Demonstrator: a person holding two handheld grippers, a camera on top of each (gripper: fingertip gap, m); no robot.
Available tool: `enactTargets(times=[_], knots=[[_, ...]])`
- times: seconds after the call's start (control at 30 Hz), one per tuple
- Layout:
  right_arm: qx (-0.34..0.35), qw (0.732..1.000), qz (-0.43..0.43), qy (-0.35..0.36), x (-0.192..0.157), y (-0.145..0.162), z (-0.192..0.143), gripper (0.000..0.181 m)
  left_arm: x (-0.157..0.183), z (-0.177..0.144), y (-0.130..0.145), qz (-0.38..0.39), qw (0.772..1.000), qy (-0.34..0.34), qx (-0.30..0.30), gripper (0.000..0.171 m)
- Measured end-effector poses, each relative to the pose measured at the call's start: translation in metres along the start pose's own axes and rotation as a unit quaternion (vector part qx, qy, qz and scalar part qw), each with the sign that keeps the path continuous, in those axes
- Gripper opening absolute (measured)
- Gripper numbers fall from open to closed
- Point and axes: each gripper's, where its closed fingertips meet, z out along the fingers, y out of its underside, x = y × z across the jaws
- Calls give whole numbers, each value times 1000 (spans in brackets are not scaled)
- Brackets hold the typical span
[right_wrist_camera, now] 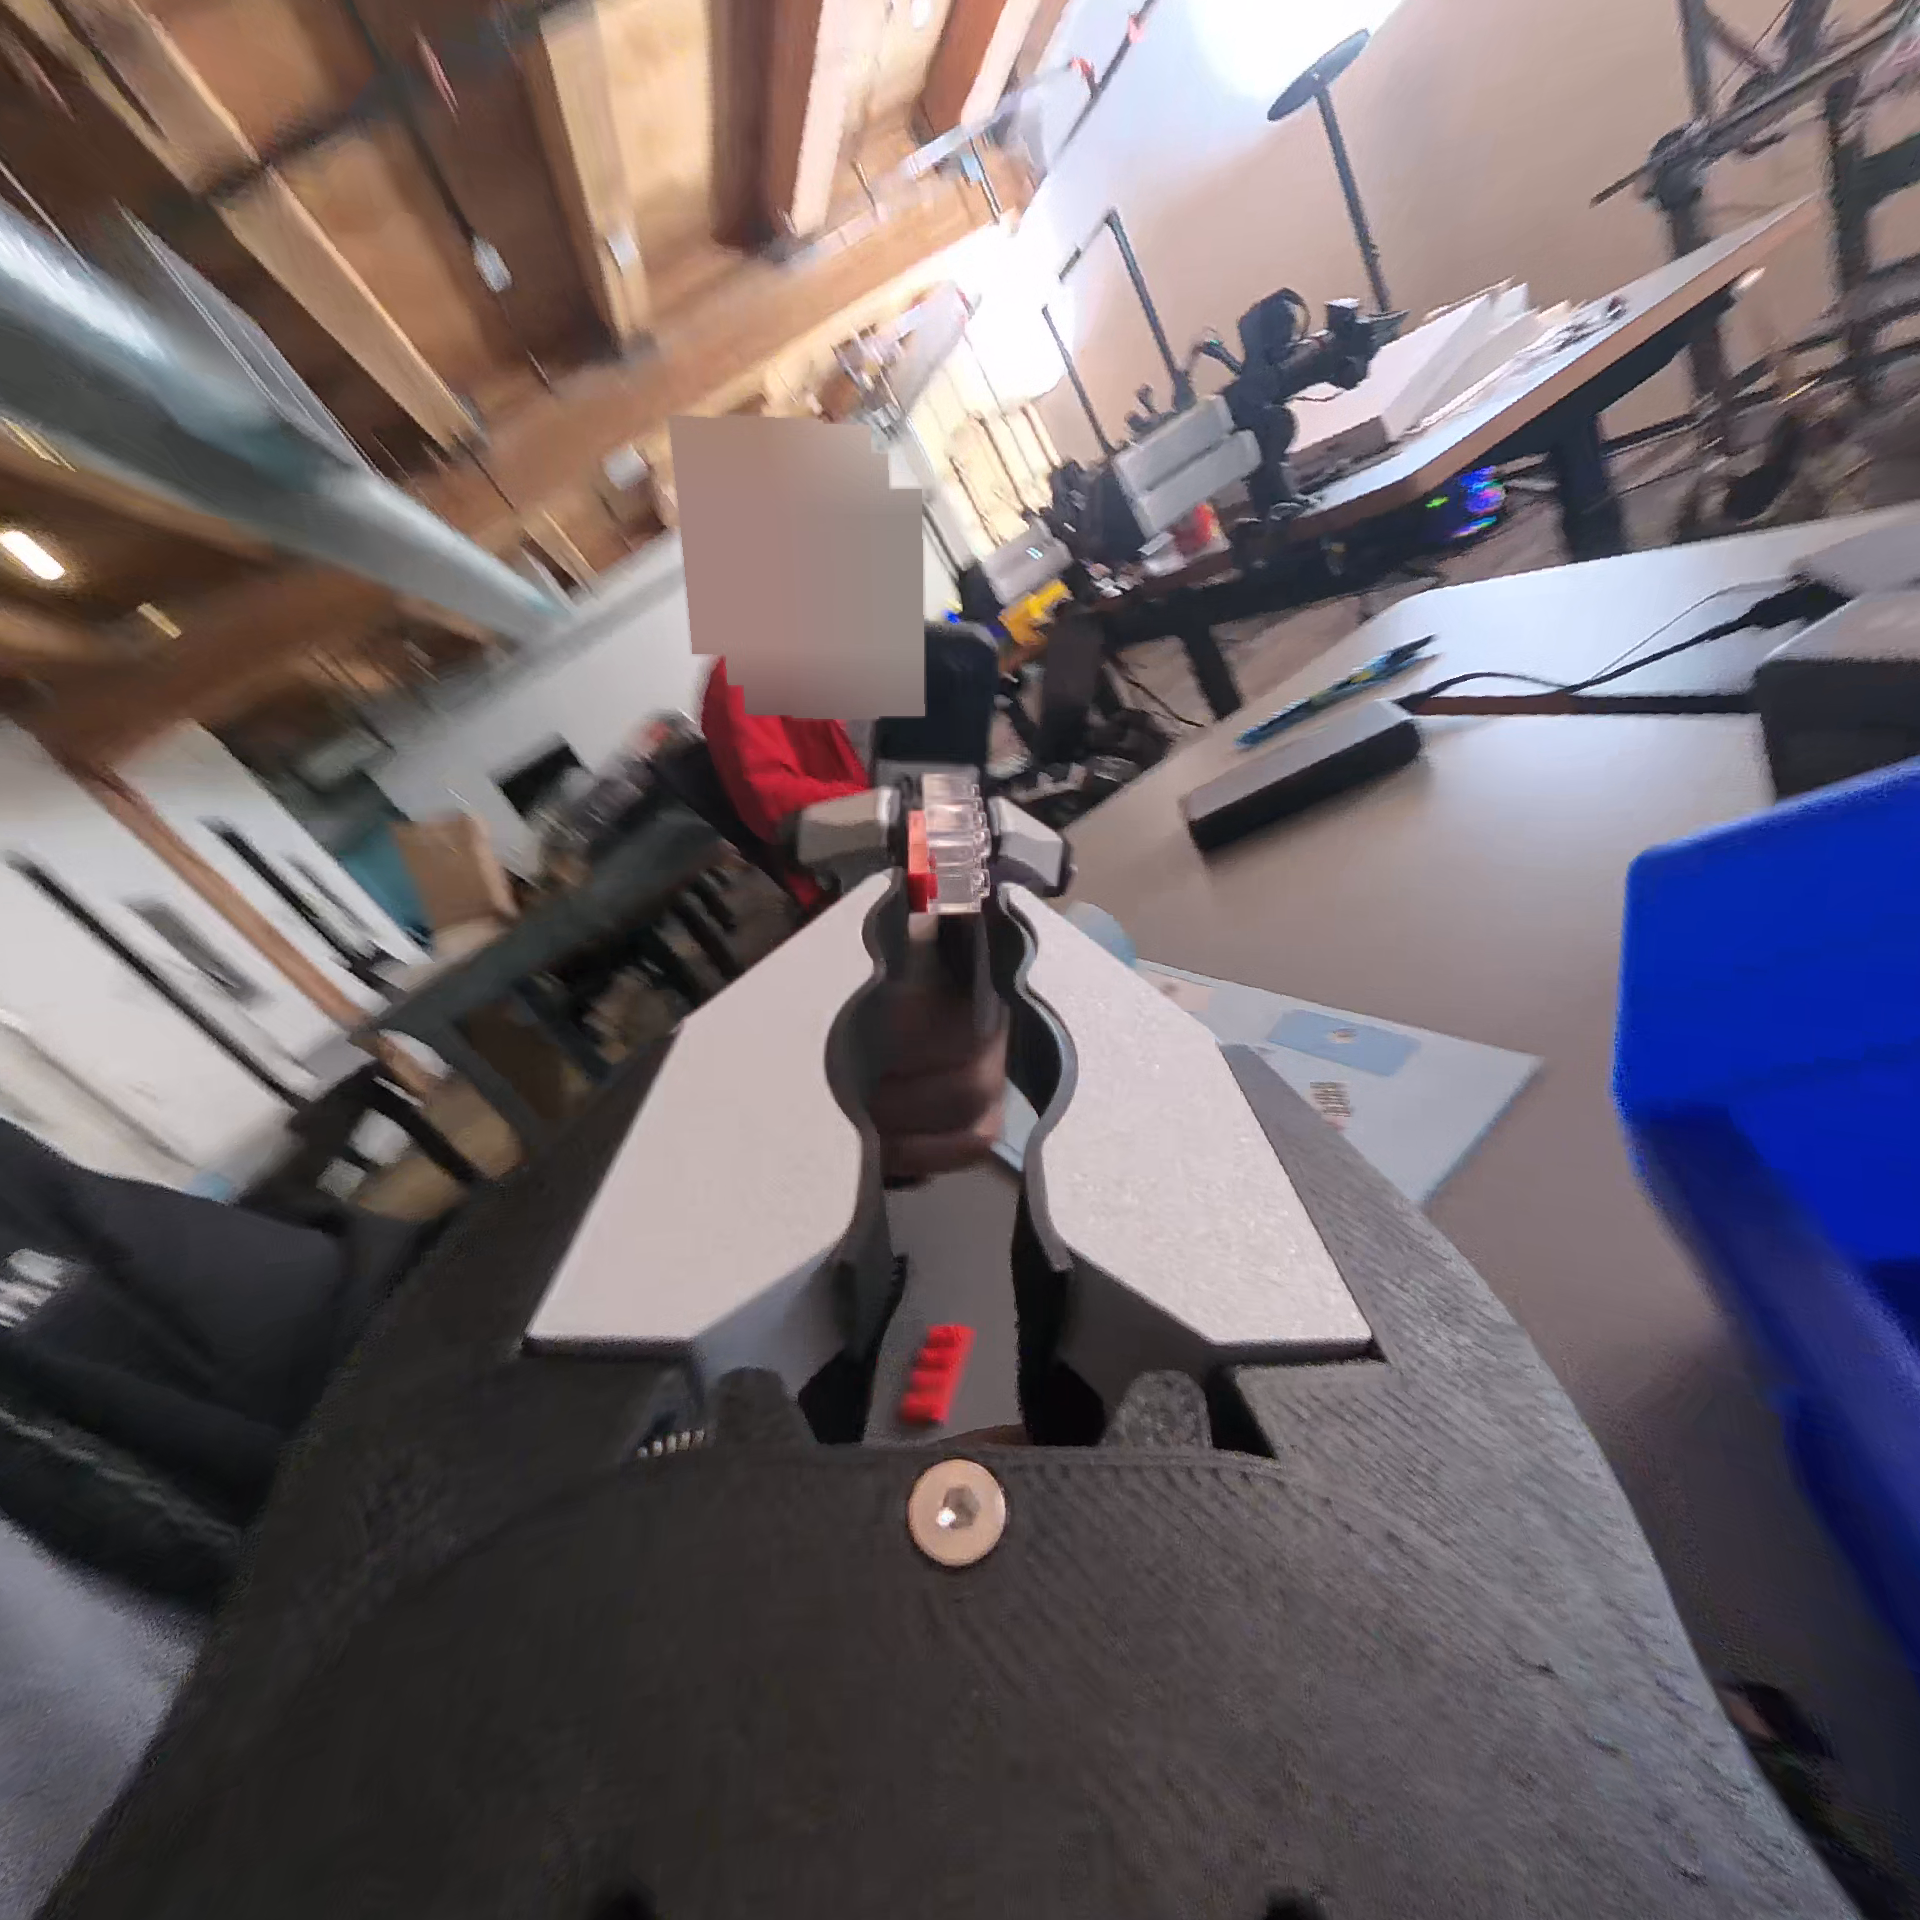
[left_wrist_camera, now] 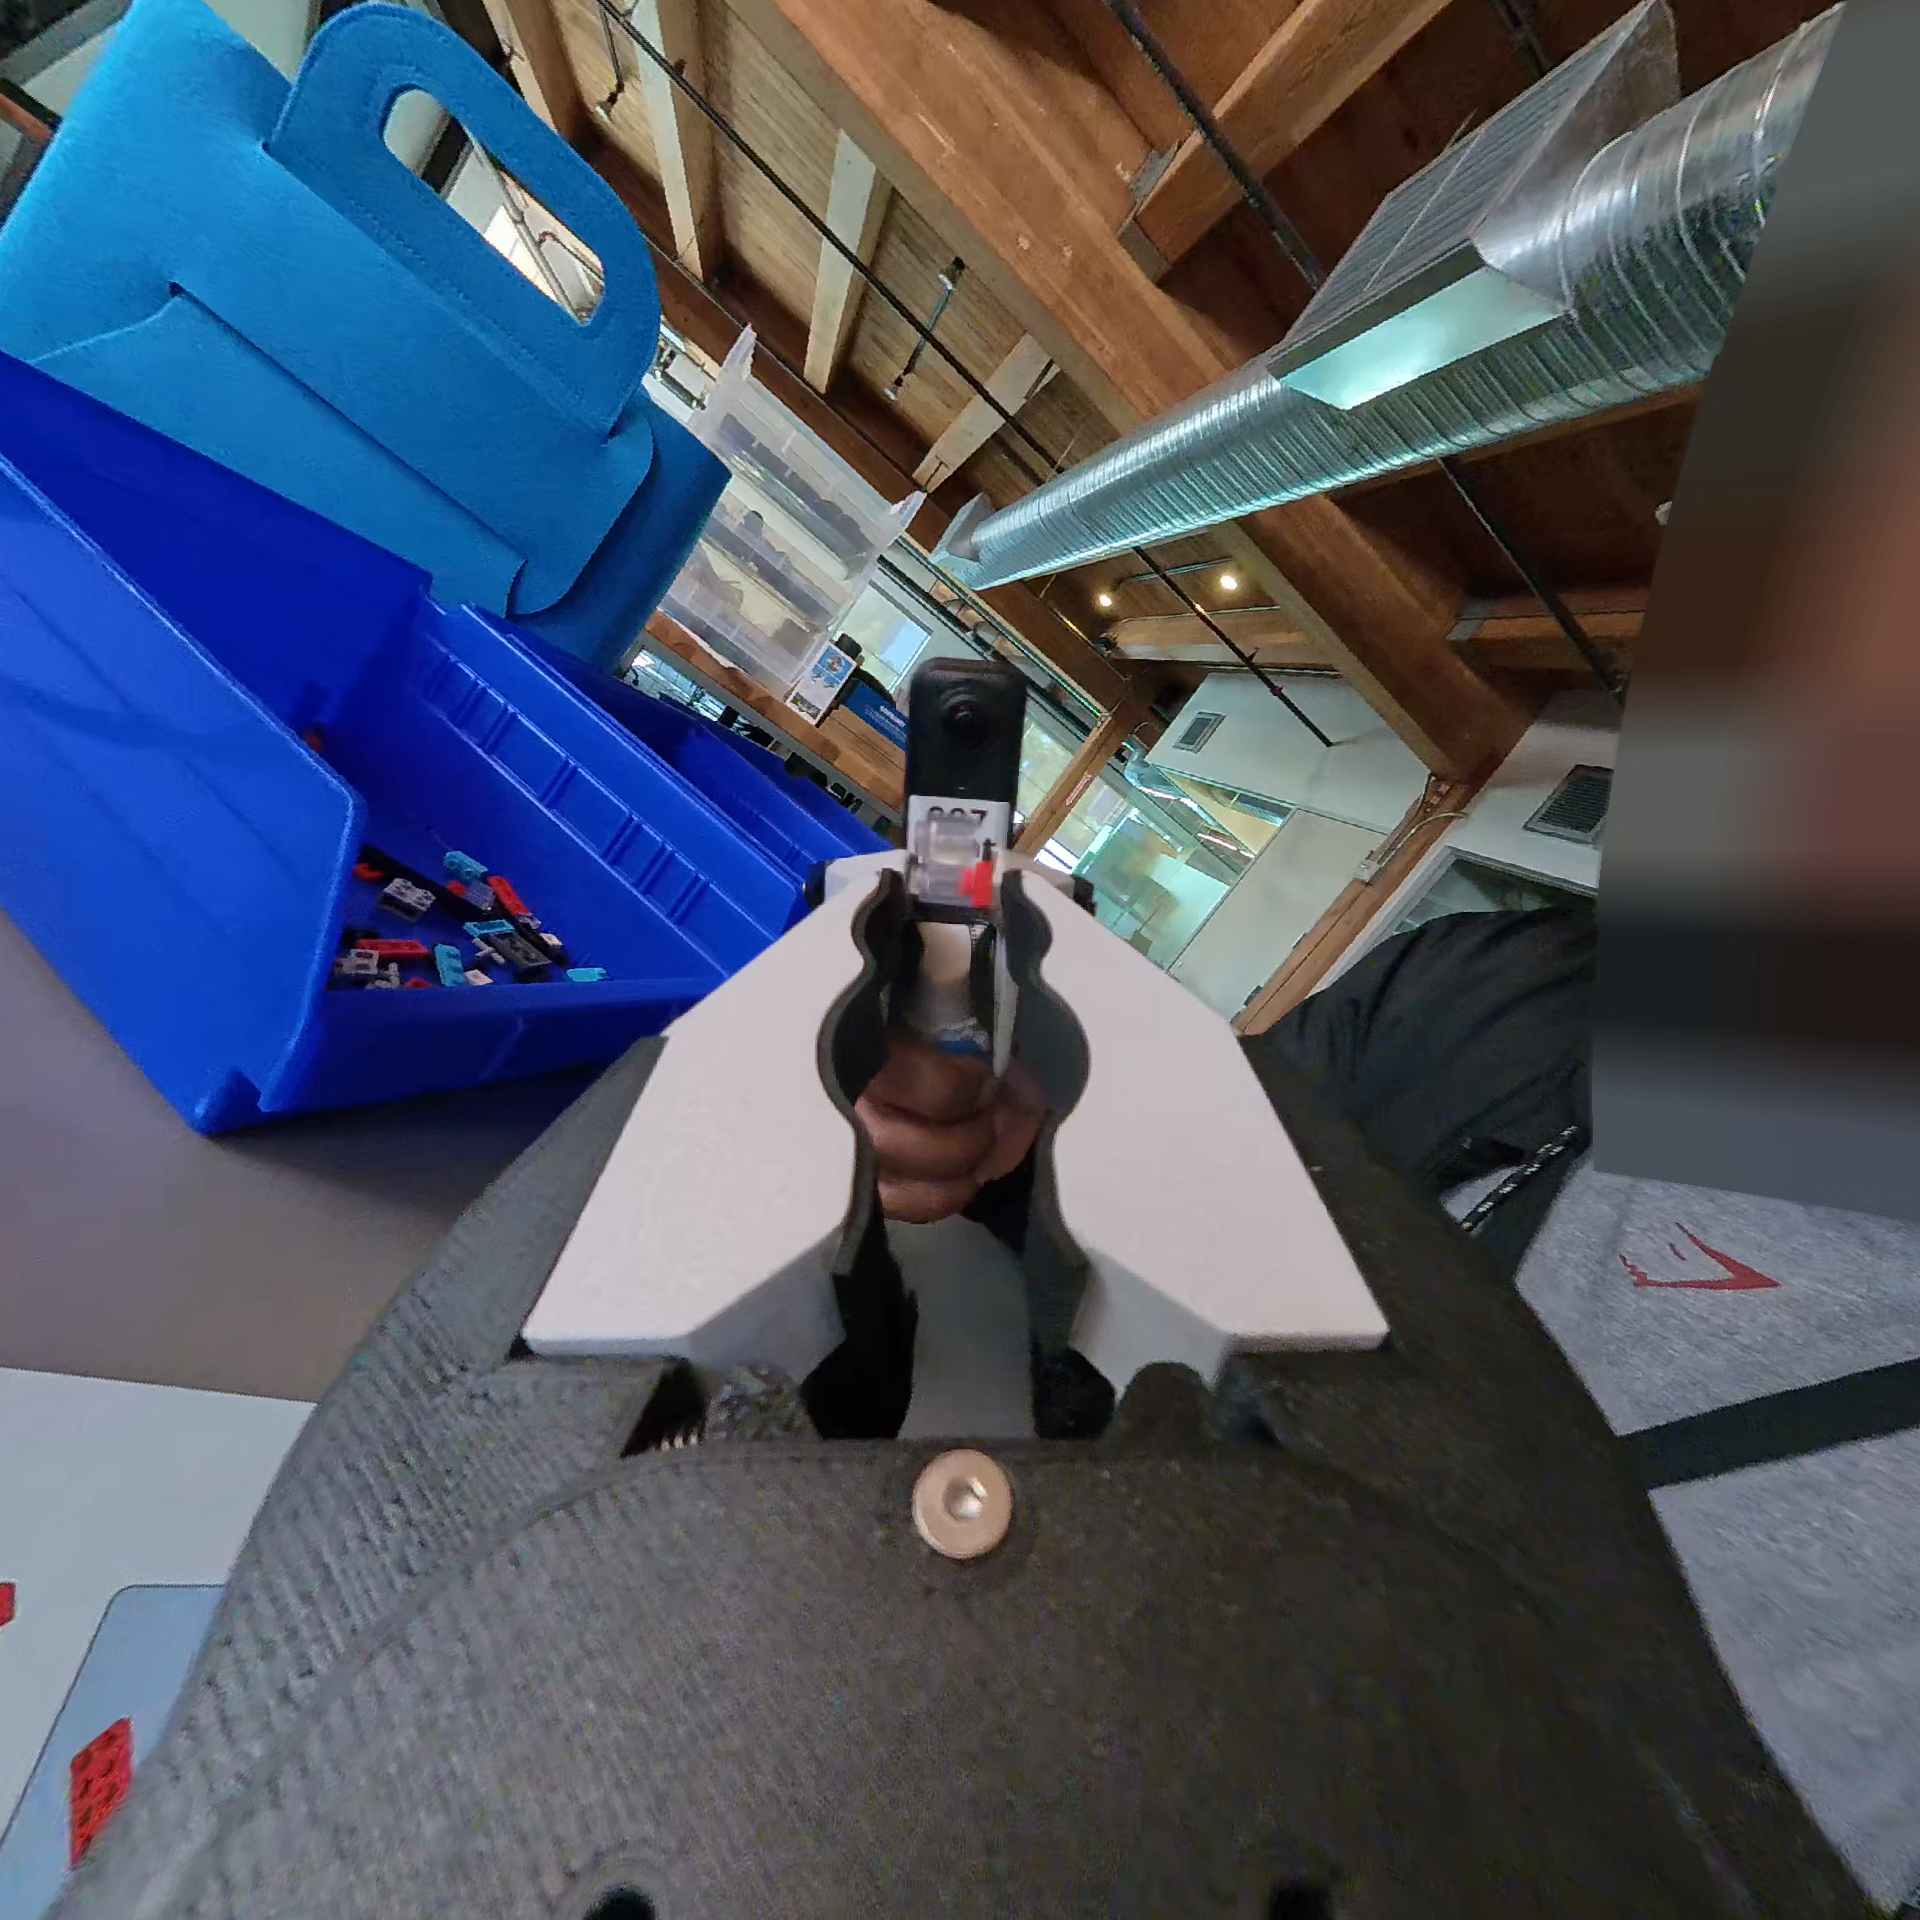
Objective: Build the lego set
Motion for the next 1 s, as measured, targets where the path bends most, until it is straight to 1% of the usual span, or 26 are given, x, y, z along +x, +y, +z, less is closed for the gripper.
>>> enactTargets(times=[0.1,0.33,0.73,0.77,0.83,0.87,0.9,0.93,1.0], knots=[[7,999,39,-17,0,-1,-1,15,-2,0,2,6,1000,-4,-5,18],[-2,998,54,-22,0,3,1,15,0,2,5,14,1000,1,-12,15],[-10,999,39,-12,3,4,2,15,-3,1,5,4,1000,0,-7,14],[-13,999,39,-11,3,4,2,15,-4,2,6,3,1000,-1,-7,15],[-17,999,40,-14,2,6,2,15,-3,3,8,-1,1000,2,-13,22],[-18,999,39,-16,2,6,3,15,-4,4,10,-1,1000,1,-18,22],[-19,999,37,-17,1,7,3,15,-4,5,12,1,1000,1,-22,21],[-19,999,35,-15,2,6,3,15,-3,5,11,0,1000,4,-18,15],[-21,999,32,-14,3,6,2,15,-4,5,12,4,1000,2,-19,14]])
